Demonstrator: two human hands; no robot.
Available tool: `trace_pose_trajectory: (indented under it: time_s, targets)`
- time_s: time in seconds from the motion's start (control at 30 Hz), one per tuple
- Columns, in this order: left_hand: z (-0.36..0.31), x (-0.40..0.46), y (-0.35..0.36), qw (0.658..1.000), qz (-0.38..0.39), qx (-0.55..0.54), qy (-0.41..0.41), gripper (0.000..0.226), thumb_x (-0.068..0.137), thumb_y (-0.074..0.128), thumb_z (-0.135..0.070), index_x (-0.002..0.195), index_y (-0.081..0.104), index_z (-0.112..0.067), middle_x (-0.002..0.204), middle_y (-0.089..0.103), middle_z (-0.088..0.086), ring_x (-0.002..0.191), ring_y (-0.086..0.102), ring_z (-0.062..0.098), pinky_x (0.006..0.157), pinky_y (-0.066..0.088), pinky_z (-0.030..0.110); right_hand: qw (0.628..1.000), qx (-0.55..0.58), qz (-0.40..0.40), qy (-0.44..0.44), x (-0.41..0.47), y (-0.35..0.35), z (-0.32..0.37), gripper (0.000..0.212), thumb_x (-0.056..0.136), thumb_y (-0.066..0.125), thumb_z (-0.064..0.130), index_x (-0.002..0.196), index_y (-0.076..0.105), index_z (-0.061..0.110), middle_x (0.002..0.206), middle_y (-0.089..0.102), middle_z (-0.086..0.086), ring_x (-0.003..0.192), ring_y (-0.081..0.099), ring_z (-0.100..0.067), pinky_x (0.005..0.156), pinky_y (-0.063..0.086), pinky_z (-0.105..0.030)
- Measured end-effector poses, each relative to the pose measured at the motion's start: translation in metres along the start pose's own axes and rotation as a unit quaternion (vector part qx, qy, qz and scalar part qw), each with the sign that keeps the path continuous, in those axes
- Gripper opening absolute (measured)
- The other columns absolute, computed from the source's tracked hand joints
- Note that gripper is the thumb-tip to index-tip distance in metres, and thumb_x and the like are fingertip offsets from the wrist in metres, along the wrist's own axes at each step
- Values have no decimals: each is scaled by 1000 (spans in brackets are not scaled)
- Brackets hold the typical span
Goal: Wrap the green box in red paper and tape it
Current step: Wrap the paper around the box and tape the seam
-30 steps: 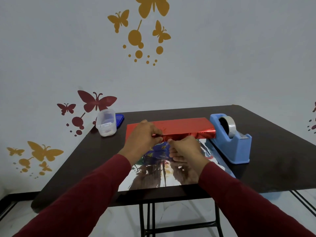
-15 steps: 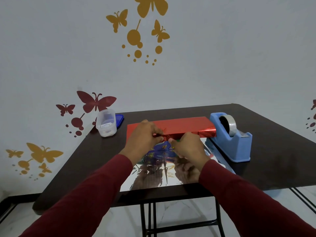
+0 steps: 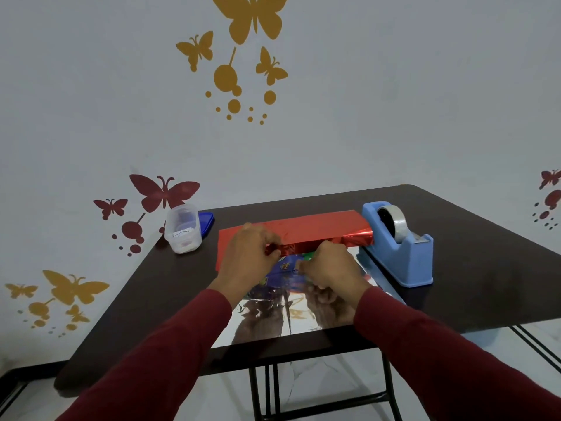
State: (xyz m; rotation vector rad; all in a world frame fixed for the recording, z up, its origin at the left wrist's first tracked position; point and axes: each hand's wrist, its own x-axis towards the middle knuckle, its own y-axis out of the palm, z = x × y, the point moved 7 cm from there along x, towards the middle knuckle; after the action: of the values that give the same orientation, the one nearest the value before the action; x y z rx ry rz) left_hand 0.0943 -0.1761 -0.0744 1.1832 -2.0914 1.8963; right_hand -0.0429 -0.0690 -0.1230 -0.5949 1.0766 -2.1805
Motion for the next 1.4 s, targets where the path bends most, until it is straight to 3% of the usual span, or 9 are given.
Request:
trace_pose_trajectory:
  time_s: [0.23,0.4,0.53,0.67,0.8,0.97,1.1,1.2,1.4]
  targets:
    - [-44,-8,5,988,-128,-47,66,23,87,69,-14,109,71,-18,107,64,-4,99,50,13,83,42,28,990,130,53,-29,-29,-80,-13,38,91,76,35,67,75,6,58,72,-5,49,63,-15,52,54,-25]
    - [-111,3,32,980,-106,-96,138,21,85,69,-13,105,71,-18,103,65,-5,100,54,15,83,45,29,998,60,-17,8,-22,-142,-57,24,86,70,27,71,80,12,69,76,-7,64,71,-15,65,58,-25]
    - [-152,14,54,971,-53,-131,191,27,83,64,-23,109,69,-18,105,64,-5,99,56,18,85,49,37,992,-17,-124,-1,-13,-169,-89,35,81,64,26,52,59,8,53,56,-15,51,45,-19,52,36,-29]
    - [-175,29,72,971,7,-161,178,66,81,75,-45,138,55,-18,134,56,-3,121,50,17,101,46,33,986,-40,-145,71,-9,-184,-116,41,79,65,33,49,43,15,46,41,3,47,41,-20,49,33,-26]
    - [-188,41,90,970,62,-168,163,99,80,80,-55,159,32,-18,166,29,-3,152,21,12,118,19,22,967,149,5,208,-6,-160,-139,27,88,68,35,75,60,14,69,57,-5,51,47,-20,50,35,-23]
    - [-188,50,103,971,92,-160,149,106,79,79,-57,162,25,-19,169,20,-5,153,22,13,120,27,31,902,304,125,281,-10,-138,-145,23,93,75,24,106,71,6,110,65,-9,90,67,-30,55,61,-38]
    - [-188,52,102,972,93,-157,150,105,78,80,-56,161,25,-20,169,21,-5,151,27,15,117,32,33,881,375,116,265,-6,-138,-140,14,94,74,15,104,71,5,116,60,-10,114,62,-36,79,59,-66]
    - [-188,52,102,970,102,-167,141,105,78,80,-55,161,25,-22,169,19,-7,150,29,15,113,33,30,865,435,90,232,-3,-141,-135,10,96,72,16,100,71,7,111,62,-5,120,54,-29,81,51,-79]
    - [-188,52,98,969,105,-161,157,103,76,83,-54,159,29,-25,165,24,-12,140,40,14,104,42,28,849,494,44,184,-12,-131,-151,24,91,76,14,108,74,-3,125,70,-15,116,63,-46,66,59,-66]
